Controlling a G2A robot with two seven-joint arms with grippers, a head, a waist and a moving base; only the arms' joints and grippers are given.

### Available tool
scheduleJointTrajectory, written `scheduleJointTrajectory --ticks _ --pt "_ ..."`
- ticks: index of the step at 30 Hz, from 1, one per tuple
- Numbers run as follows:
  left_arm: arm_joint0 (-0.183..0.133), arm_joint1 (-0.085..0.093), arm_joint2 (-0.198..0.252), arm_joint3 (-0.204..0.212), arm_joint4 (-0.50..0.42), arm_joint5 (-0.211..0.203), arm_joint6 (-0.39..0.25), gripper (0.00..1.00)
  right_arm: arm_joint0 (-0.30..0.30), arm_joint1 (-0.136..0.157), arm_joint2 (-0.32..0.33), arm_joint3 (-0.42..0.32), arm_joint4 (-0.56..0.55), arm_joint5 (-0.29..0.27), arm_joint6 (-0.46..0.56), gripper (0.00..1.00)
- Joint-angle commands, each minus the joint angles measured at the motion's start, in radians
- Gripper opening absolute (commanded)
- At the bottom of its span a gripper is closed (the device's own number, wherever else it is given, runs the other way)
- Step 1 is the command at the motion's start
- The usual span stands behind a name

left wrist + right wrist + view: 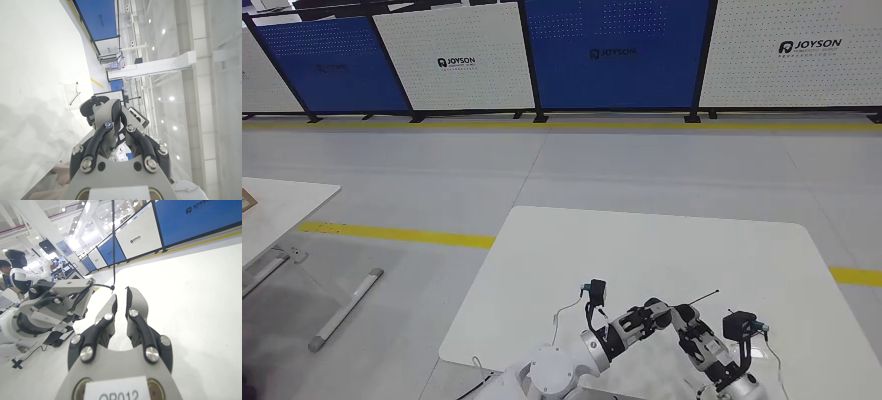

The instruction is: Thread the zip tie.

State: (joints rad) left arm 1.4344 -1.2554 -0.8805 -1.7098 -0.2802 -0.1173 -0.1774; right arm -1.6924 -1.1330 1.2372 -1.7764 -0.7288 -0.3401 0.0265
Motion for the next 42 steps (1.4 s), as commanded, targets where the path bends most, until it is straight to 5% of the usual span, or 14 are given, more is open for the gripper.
scheduleJointTrajectory --ticks 1,22,32,42 --pt "-0.001 0.000 0.000 0.001 0.004 0.002 0.001 0.00 -0.001 0.000 0.001 -0.002 0.002 0.000 -0.002 0.13" --pt "-0.007 -0.004 0.005 0.012 0.015 0.007 0.009 0.00 -0.003 0.007 -0.006 -0.011 0.012 0.000 -0.014 0.21" --pt "-0.005 -0.005 0.008 0.012 0.025 0.007 0.010 0.00 -0.009 0.015 -0.007 -0.013 0.021 0.000 -0.037 0.00" --pt "-0.005 -0.006 0.021 0.008 0.040 -0.027 -0.018 0.00 -0.003 0.017 -0.007 -0.002 0.027 0.000 -0.019 0.00"
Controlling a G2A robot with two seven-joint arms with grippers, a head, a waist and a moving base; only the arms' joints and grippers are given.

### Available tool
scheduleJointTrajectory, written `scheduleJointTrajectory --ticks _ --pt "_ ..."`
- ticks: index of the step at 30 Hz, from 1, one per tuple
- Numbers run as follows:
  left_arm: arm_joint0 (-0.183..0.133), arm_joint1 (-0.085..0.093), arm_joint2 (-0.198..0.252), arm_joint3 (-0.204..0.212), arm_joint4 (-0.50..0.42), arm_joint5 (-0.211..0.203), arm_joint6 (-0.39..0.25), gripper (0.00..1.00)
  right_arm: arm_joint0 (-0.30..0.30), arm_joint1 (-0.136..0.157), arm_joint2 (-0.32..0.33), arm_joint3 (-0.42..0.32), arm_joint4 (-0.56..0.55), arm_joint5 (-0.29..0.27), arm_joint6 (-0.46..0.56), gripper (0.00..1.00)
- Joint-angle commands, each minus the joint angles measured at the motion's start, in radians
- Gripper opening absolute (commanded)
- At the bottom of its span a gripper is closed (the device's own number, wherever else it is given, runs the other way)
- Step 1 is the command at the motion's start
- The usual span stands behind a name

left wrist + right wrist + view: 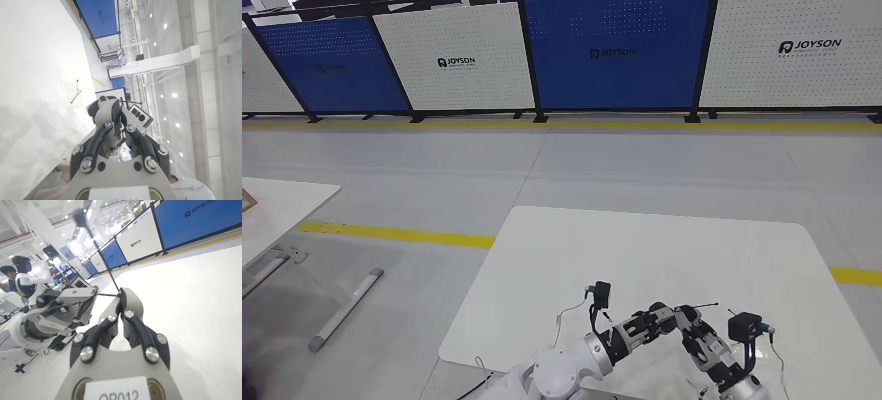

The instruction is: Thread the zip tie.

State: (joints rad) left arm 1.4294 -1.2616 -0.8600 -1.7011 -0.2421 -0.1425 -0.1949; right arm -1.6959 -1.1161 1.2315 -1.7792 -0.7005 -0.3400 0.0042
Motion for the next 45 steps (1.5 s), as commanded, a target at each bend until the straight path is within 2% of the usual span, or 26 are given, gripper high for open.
scheduleJointTrajectory --ticks 1,15,23,32,33,34,35,36,38,45 --pt "0.000 0.000 0.002 -0.002 0.004 -0.004 -0.002 0.00 0.002 -0.001 -0.002 0.002 -0.003 0.000 0.006 0.00" --pt "0.005 -0.001 0.005 -0.013 0.020 -0.032 0.004 0.00 0.006 -0.004 -0.006 0.010 -0.036 0.000 0.034 0.00" --pt "0.013 0.001 0.004 -0.024 0.030 -0.036 0.005 0.00 0.005 -0.005 -0.006 0.005 -0.046 0.000 0.037 0.00" --pt "0.015 0.000 -0.004 -0.016 0.032 -0.035 0.031 0.00 -0.001 -0.007 0.001 -0.003 -0.043 0.003 0.032 0.00" --pt "0.016 0.000 -0.006 -0.017 0.030 -0.034 0.031 0.04 -0.001 -0.007 0.001 -0.004 -0.043 0.004 0.032 0.00" --pt "0.017 0.001 -0.007 -0.017 0.029 -0.032 0.030 0.23 -0.002 -0.007 0.002 -0.005 -0.043 0.005 0.032 0.00" --pt "0.017 0.001 -0.010 -0.018 0.033 -0.027 0.032 0.47 -0.002 -0.008 0.003 -0.005 -0.044 0.006 0.032 0.00" --pt "0.018 0.002 -0.011 -0.021 0.044 -0.020 0.037 0.52 -0.002 -0.008 0.003 -0.006 -0.046 0.009 0.030 0.00" --pt "0.021 0.002 -0.012 -0.026 0.052 -0.015 0.042 0.54 -0.002 -0.009 0.003 -0.007 -0.052 0.015 0.025 0.00" --pt "0.025 0.003 -0.013 -0.033 0.074 -0.006 0.053 0.36 -0.001 -0.012 -0.004 -0.003 -0.072 0.030 0.013 0.00"
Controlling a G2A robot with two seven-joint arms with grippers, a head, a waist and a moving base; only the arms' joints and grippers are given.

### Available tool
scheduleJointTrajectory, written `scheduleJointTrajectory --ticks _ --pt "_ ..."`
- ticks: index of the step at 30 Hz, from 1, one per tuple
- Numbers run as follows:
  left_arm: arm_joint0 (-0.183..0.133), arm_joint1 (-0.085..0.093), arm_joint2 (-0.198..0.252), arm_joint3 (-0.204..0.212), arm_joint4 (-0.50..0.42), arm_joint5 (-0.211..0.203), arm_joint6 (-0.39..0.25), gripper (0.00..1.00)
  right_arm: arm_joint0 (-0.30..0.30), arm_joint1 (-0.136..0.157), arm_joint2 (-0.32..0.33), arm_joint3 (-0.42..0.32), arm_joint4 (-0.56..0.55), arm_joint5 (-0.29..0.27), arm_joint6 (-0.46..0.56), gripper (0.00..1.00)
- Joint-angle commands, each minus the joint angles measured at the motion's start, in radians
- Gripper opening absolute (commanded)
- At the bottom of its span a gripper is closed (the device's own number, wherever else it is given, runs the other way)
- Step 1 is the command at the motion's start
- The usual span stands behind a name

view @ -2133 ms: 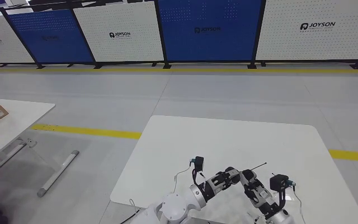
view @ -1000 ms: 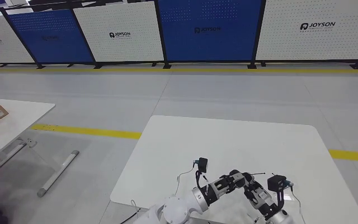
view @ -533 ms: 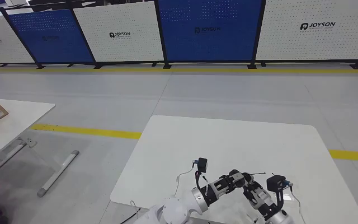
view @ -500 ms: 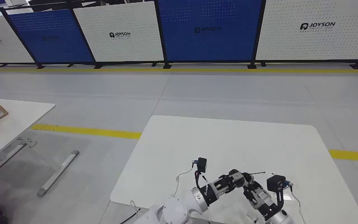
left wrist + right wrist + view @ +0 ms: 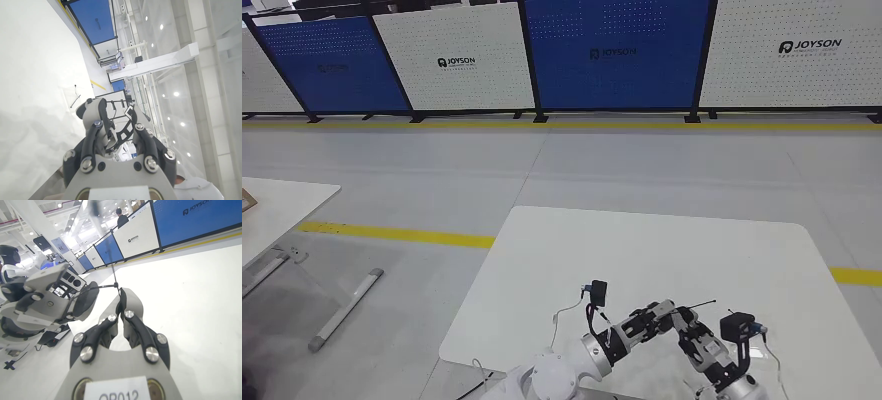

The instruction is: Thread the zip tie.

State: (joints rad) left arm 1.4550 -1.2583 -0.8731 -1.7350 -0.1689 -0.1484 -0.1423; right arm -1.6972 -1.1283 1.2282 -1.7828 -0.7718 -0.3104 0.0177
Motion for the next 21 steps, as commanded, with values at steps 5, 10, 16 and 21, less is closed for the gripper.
scheduleJointTrajectory --ticks 5,10,16,21 --pt "-0.002 -0.001 0.005 0.004 0.007 0.002 0.003 0.25 -0.003 -0.001 0.000 0.001 -0.013 -0.001 -0.007 0.00" --pt "-0.004 -0.003 0.010 0.003 0.013 0.003 0.001 0.10 -0.006 -0.003 0.000 0.000 -0.021 -0.001 -0.010 0.00" --pt "-0.005 -0.003 0.011 0.004 0.016 0.004 -0.003 0.00 -0.005 -0.005 -0.003 0.001 -0.022 0.003 -0.011 0.00" --pt "-0.003 -0.002 0.009 0.005 0.014 0.003 -0.006 0.00 -0.005 -0.007 -0.003 0.001 -0.020 0.007 -0.009 0.00"
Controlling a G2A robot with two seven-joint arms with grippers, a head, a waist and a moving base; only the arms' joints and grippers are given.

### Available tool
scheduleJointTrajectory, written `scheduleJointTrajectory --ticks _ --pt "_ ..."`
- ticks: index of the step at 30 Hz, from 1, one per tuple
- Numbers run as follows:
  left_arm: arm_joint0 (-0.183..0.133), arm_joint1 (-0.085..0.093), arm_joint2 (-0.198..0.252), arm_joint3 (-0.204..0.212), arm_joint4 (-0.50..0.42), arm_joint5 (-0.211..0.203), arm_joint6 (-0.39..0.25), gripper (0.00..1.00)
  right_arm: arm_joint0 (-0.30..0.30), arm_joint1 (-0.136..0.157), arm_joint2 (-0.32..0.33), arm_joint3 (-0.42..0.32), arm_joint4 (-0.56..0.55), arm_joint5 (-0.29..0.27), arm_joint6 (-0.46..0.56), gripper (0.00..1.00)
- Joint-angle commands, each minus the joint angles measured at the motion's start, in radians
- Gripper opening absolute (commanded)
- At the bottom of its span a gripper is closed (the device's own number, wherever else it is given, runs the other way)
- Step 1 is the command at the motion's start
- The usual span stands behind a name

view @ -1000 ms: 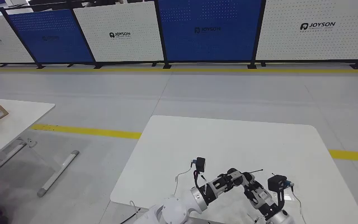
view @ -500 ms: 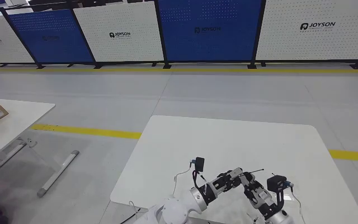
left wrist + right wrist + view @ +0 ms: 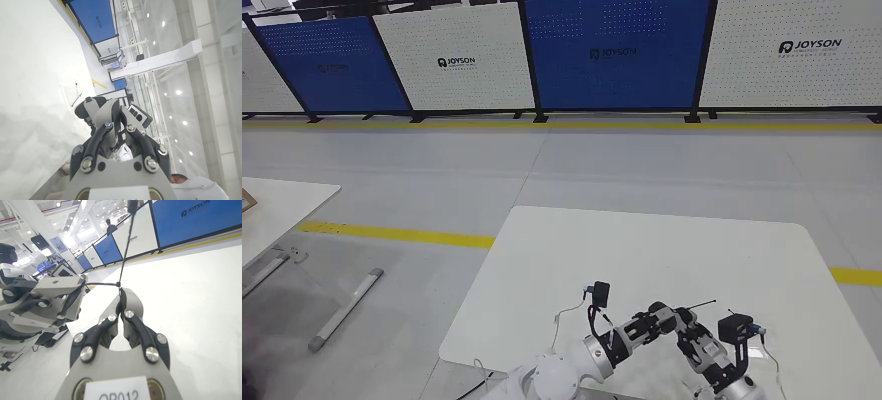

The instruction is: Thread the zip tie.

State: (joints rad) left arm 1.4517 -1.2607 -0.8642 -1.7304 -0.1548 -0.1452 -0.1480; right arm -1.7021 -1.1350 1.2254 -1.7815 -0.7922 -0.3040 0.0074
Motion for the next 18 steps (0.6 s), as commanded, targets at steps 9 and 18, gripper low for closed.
scheduleJointTrajectory --ticks 9,18 --pt "0.001 0.000 -0.002 0.000 -0.012 -0.017 -0.012 0.00 0.003 -0.003 -0.001 0.001 -0.011 0.008 0.010 0.00" --pt "0.005 0.001 -0.002 -0.009 -0.011 -0.039 -0.025 0.00 0.006 -0.005 -0.005 0.007 -0.028 0.016 0.018 0.00"
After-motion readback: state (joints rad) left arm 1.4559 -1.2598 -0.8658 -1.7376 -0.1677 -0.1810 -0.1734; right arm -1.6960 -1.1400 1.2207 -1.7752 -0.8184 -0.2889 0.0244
